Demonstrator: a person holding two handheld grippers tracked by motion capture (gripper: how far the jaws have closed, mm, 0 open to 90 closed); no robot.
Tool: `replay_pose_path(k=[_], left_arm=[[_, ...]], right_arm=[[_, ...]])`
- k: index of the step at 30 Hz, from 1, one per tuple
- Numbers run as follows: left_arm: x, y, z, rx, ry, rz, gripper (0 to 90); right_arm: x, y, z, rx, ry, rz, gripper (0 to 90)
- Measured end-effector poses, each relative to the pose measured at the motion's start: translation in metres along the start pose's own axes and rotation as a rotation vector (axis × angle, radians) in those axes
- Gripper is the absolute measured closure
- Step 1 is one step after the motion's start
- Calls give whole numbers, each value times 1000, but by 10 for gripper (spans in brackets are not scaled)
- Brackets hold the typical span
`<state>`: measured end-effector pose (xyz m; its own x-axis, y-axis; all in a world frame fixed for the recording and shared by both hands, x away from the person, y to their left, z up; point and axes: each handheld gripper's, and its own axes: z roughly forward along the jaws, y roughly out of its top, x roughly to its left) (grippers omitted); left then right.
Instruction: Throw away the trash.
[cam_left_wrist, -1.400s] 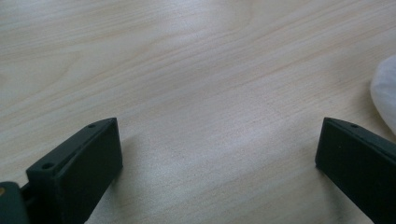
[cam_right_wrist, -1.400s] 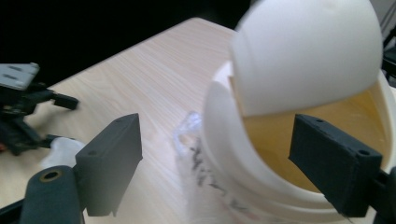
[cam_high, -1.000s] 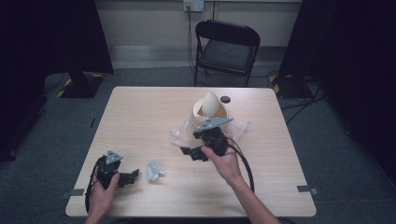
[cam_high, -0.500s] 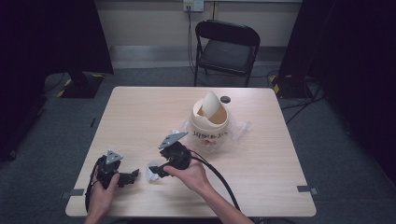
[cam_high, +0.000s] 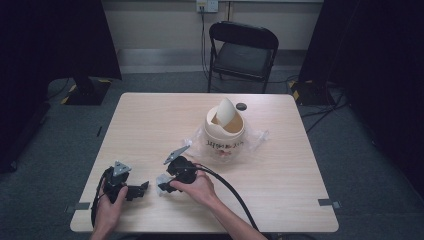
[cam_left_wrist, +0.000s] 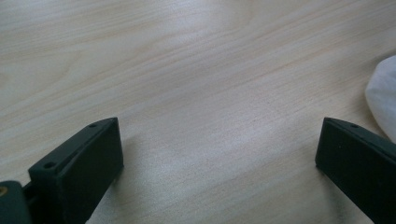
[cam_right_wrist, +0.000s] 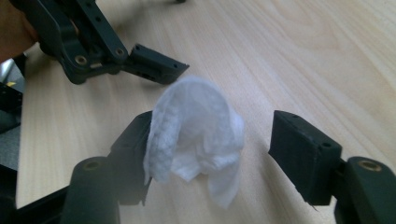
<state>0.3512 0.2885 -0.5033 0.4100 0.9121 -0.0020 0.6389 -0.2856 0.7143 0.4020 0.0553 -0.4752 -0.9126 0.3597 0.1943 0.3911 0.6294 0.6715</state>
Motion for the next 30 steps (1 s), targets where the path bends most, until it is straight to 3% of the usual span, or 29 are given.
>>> replay_pose_path(k=[9,15,20,30], left_arm=[[0,0,0,0,0,0,3],[0,0,0,0,-1,0,3],[0,0,0,-1,-5,-3,0],[0,0,0,-1,-5,-3,0]], right_arm=[[3,-10,10,-6,-36,-31,520],[1,-11,9,-15,-49,-5,571],[-1,-12,5,-34,-39,13,684],[-3,-12,-12,-58,-51,14,724]])
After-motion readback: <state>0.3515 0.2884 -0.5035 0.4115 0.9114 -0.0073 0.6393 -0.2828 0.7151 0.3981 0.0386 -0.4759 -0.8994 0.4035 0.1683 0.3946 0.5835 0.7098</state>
